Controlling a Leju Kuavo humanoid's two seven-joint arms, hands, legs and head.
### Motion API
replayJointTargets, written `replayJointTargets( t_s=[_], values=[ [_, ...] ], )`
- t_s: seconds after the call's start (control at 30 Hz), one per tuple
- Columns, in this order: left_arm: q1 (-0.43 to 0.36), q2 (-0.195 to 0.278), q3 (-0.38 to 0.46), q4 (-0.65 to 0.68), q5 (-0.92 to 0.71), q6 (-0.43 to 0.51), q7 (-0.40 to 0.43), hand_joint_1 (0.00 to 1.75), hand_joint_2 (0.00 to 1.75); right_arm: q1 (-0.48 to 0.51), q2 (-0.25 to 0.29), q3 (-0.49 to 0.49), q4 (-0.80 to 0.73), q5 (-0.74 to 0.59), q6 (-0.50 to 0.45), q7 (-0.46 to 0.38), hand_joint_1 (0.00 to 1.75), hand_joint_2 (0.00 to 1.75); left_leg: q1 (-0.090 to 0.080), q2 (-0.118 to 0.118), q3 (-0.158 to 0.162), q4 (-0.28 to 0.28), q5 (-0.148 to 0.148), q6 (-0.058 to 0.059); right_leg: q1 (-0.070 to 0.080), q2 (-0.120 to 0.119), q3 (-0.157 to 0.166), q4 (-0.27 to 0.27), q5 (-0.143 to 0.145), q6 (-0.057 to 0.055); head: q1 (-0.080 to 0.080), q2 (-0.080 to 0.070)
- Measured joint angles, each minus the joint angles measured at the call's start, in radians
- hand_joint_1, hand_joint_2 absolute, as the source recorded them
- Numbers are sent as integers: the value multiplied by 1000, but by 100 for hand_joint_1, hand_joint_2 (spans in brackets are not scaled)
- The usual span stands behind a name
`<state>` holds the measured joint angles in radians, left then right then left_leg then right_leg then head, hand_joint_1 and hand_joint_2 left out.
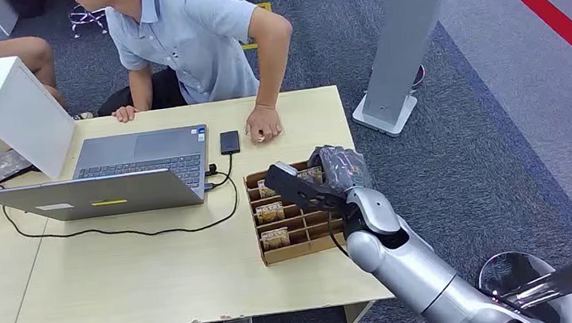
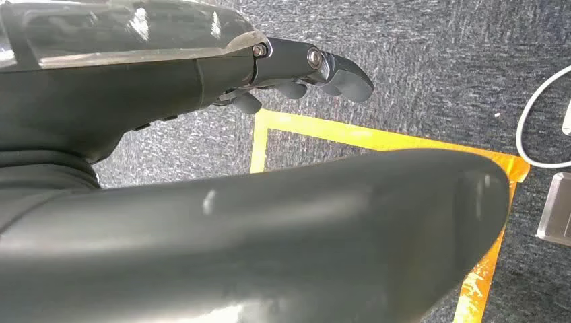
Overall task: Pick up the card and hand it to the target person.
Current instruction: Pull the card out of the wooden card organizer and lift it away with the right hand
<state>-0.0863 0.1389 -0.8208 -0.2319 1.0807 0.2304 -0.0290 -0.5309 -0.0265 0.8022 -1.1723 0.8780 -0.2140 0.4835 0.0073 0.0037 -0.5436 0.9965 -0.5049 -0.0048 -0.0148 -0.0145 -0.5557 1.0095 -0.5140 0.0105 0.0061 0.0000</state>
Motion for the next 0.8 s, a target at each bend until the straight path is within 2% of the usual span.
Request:
replayJointTargets(
  t_s=[0.17,0.4,0.8],
  values=[
    [0,0,-3,0,6,0,0,0,0,0,2,0,9,-2,-4,-1,79,175,0,0,0,0,0,0,0,0,0,0,0,0,0,0],
    [0,0,-4,0,7,0,0,0,0,0,8,1,25,-6,-9,-2,79,175,0,0,0,0,0,0,0,0,0,0,0,0,0,0],
    [0,-1,-9,0,6,-3,0,0,0,0,8,1,53,-8,-13,0,102,175,0,0,0,0,0,0,0,0,0,0,0,0,0,0]
  ],
)
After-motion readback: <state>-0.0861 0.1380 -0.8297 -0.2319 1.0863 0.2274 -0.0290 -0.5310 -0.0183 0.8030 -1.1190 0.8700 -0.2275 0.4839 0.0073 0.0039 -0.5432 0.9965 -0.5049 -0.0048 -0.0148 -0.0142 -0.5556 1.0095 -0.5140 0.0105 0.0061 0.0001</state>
